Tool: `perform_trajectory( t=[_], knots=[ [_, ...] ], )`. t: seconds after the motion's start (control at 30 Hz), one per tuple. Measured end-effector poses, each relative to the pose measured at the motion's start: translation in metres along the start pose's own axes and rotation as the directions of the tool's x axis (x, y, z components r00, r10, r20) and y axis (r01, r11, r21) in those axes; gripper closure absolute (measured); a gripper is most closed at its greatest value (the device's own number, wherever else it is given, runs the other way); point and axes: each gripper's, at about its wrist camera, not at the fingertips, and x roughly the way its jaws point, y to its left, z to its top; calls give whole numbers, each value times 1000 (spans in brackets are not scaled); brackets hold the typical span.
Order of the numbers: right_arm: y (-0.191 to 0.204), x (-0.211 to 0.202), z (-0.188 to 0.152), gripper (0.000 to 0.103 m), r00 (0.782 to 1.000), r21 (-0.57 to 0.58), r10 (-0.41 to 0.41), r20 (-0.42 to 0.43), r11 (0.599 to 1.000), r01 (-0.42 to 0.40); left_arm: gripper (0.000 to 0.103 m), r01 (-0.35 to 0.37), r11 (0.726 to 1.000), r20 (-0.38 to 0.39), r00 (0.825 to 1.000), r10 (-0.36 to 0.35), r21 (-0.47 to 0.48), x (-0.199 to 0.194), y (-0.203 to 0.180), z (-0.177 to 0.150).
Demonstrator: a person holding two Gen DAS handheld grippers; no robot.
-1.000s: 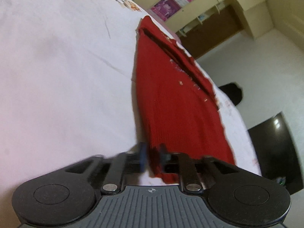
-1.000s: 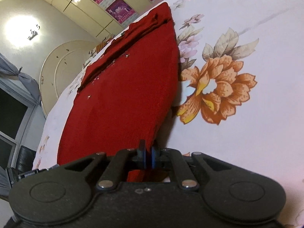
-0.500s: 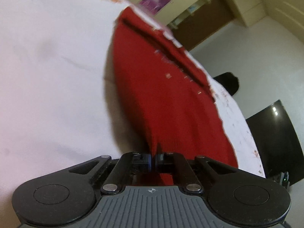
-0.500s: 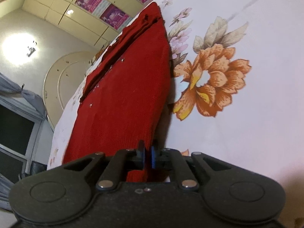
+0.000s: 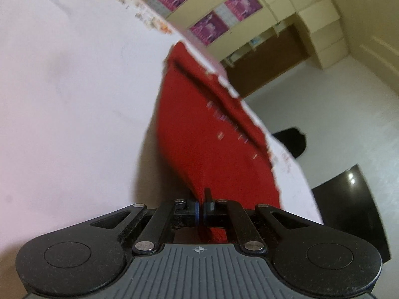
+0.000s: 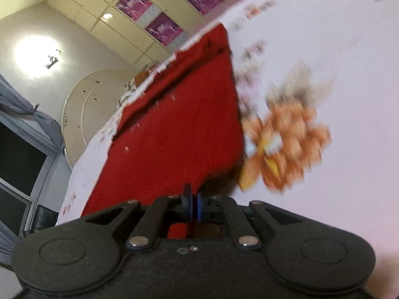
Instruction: Fold small clothes
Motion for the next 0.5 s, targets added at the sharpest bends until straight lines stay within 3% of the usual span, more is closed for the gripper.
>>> perform_trajectory(
  t=[0.23, 0.5],
  knots=[
    [26, 10, 54, 99, 994, -42, 39, 107, 999, -35, 100, 50, 998, 70, 996, -52, 28, 3, -32, 59],
    [47, 51, 145, 99, 988, -69, 33, 153, 997, -22, 100, 78, 993, 91, 992, -86, 84, 66, -82, 154]
  ],
)
